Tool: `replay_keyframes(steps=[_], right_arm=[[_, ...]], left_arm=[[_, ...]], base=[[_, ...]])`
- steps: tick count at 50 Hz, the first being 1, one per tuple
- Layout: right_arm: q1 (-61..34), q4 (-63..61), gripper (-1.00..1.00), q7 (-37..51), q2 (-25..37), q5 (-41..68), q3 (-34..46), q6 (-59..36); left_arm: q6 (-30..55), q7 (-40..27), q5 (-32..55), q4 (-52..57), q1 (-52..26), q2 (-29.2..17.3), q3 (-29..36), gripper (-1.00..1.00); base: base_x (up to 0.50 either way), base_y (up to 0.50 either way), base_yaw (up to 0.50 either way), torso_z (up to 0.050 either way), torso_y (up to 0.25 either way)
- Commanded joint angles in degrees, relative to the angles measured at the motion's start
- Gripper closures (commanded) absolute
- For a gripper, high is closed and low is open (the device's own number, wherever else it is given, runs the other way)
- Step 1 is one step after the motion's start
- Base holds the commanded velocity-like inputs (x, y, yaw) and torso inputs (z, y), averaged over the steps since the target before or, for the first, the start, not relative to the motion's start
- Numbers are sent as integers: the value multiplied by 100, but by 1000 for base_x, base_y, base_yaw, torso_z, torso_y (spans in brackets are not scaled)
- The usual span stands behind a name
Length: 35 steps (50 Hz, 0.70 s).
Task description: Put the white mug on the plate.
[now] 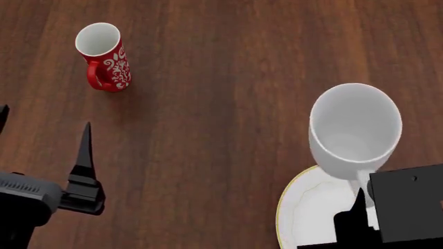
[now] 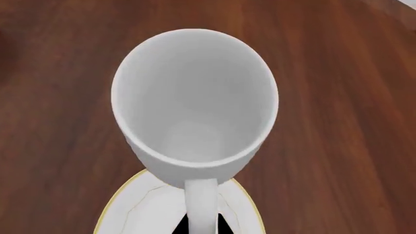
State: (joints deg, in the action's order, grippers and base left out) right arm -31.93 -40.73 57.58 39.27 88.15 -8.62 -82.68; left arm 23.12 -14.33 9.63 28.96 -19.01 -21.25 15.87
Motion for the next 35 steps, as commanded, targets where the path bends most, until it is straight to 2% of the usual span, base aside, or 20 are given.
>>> replay_keyframes(steps=[1,10,20,28,35], right_arm=[[978,-551,100,151,301,400,-773,307],[1943,-778,100,-837,237,-494,-1348,537],[2700,-916,100,-1813,194,-1516,-1428,997],[3132,-961,100,-2135,143,-1898,-1437,1242],[3129,-889,100,-2189,90,-2074,-1213,1296]], left_arm=[[47,-5,-10,-8,-76,19,77,-100],[77,-7,-14,4,-102,27,141,-100],[142,14,-29,-18,-215,80,280,-100],[120,-19,-31,0,-178,85,298,-100],[147,-41,-14,60,-147,58,283,-100]], base=[[0,0,0,0,0],[0,0,0,0,2],[0,0,0,0,0],[0,0,0,0,0],[0,0,0,0,0]])
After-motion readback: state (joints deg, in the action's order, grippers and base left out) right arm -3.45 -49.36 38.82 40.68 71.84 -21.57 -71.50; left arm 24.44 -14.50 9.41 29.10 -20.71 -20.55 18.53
